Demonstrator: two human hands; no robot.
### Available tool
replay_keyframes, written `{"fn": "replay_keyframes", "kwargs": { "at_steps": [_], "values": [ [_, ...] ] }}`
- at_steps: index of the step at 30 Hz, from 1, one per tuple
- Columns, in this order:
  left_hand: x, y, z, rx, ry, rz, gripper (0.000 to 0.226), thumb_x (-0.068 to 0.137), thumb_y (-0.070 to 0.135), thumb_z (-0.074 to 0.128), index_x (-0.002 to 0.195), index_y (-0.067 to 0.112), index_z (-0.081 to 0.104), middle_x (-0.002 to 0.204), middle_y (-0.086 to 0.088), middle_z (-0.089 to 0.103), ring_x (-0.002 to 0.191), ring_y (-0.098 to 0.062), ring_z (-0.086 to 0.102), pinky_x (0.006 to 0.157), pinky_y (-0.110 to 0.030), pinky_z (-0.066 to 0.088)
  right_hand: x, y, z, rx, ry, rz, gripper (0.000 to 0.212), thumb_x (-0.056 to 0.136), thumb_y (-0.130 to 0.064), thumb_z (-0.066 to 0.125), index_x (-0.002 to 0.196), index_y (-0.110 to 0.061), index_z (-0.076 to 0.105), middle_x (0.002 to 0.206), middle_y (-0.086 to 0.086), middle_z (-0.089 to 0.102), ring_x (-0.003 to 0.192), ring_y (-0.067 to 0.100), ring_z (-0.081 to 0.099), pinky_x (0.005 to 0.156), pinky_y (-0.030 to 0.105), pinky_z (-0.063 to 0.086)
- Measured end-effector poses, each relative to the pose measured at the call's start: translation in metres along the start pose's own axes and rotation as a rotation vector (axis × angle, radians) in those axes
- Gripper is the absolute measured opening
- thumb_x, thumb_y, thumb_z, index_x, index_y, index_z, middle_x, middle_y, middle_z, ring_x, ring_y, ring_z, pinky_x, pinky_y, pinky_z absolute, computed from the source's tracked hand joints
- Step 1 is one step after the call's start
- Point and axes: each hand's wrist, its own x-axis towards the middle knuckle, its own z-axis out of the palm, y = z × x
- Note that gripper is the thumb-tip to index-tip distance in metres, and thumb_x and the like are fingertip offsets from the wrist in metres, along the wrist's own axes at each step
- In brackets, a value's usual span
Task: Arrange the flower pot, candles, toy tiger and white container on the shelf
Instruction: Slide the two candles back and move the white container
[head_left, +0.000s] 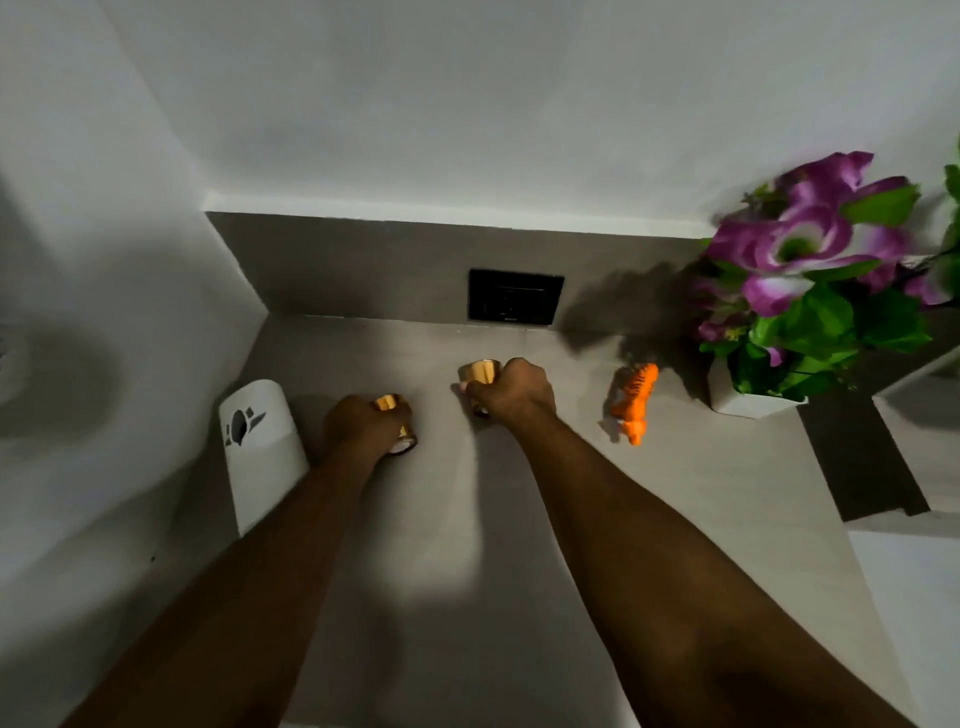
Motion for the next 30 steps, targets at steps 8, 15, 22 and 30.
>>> {"fn": "replay_keyframes", "kwargs": {
  "at_steps": [8,15,22,30],
  "values": [
    [0.013,0.055,0.02,0.018,-0.122,0.177,0.057,0.062,0.046,0.086,0.1,0.007,0.066,0.102,-0.013,0.072,0.09,-0.029,0.068,0.078,-0.036,0.057,0.019,0.018,-0.006,0.176,0.098,0.13,0.055,0.071,-0.054,0.077,0.106,-0.014,0.063,0.1,0.004,0.067,0.087,0.02,0.061,0.074,0.033,0.051],
    [0.022,0.097,0.038,-0.09,-0.013,0.453,0.054,0.064,0.026,0.088,0.108,0.01,0.062,0.111,-0.013,0.068,0.099,-0.031,0.063,0.085,-0.041,0.054,0.039,0.034,-0.025,0.285,0.334,-0.039,0.053,0.073,-0.028,0.082,0.118,-0.011,0.061,0.115,0.01,0.069,0.104,0.028,0.064,0.088,0.037,0.052],
    [0.034,0.09,0.056,-0.12,0.015,0.494,0.061,0.061,0.023,0.09,0.11,0.012,0.055,0.115,-0.012,0.062,0.099,-0.027,0.059,0.081,-0.037,0.051,0.046,0.048,-0.017,0.366,0.331,-0.063,0.059,0.073,-0.026,0.084,0.124,-0.013,0.058,0.124,0.008,0.067,0.114,0.027,0.061,0.095,0.035,0.05],
    [0.034,0.078,0.049,-0.103,-0.088,0.464,0.095,0.056,0.032,0.092,0.135,0.012,0.043,0.139,-0.013,0.052,0.125,-0.03,0.051,0.098,-0.037,0.046,0.035,0.057,-0.017,0.31,0.319,-0.093,0.081,0.071,-0.041,0.082,0.138,-0.014,0.046,0.137,0.009,0.059,0.127,0.029,0.053,0.099,0.035,0.044]
  ]
}}
